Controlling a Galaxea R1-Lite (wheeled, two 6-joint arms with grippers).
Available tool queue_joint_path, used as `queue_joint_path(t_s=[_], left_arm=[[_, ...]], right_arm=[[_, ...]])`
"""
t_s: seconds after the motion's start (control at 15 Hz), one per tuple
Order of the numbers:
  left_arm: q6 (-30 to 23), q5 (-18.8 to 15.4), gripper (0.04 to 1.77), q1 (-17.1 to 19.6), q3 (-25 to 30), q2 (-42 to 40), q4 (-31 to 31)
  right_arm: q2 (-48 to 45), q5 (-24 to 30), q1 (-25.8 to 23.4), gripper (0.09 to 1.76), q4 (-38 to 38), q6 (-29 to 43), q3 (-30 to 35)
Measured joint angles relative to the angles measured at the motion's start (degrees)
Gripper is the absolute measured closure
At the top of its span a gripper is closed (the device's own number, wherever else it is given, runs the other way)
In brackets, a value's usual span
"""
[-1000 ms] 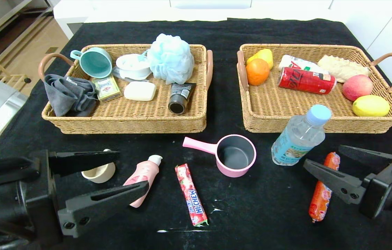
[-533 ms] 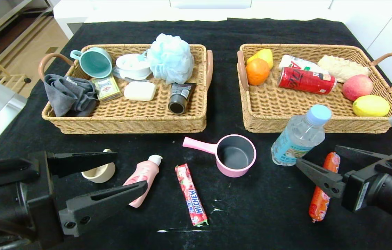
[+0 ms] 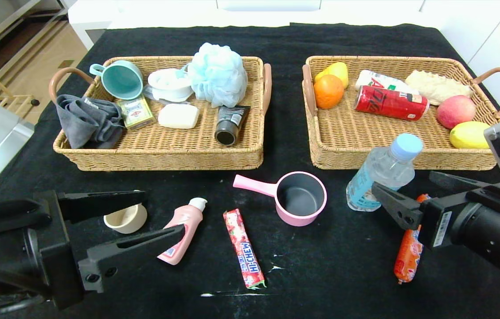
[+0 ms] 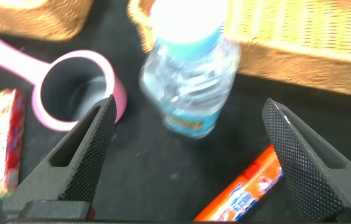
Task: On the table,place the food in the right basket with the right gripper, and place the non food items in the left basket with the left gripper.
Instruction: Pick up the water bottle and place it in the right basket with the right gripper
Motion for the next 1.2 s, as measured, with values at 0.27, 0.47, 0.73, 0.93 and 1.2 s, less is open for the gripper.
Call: queue_joint_path(t_s=[0.27, 0.47, 0.73, 0.93, 1.2], left_arm=[[0.0, 0.1, 0.09, 0.1, 0.0, 0.0, 0.0], [0.0, 0.1, 0.09, 0.2, 0.0, 0.0, 0.1], [0.2, 0.1, 0.09, 0.2, 0.0, 0.0, 0.0], [0.4, 0.1, 0.09, 0.2, 0.0, -0.1, 0.0], [0.4, 0.2, 0.09, 0.3, 0.0, -0.2, 0.0]], right_arm=[[2.5, -3.8, 0.3, 0.14, 0.1, 2.6, -3.5], [4.7, -4.9, 0.3, 0.14, -0.3, 3.1, -4.5], [7.5, -6.8, -0.5, 0.14, -0.7, 5.1, -6.3], [8.9, -6.9, -1.2, 0.14, -0.9, 5.9, -7.2], [10.6, -7.0, -1.6, 0.14, -1.5, 6.2, -7.7]])
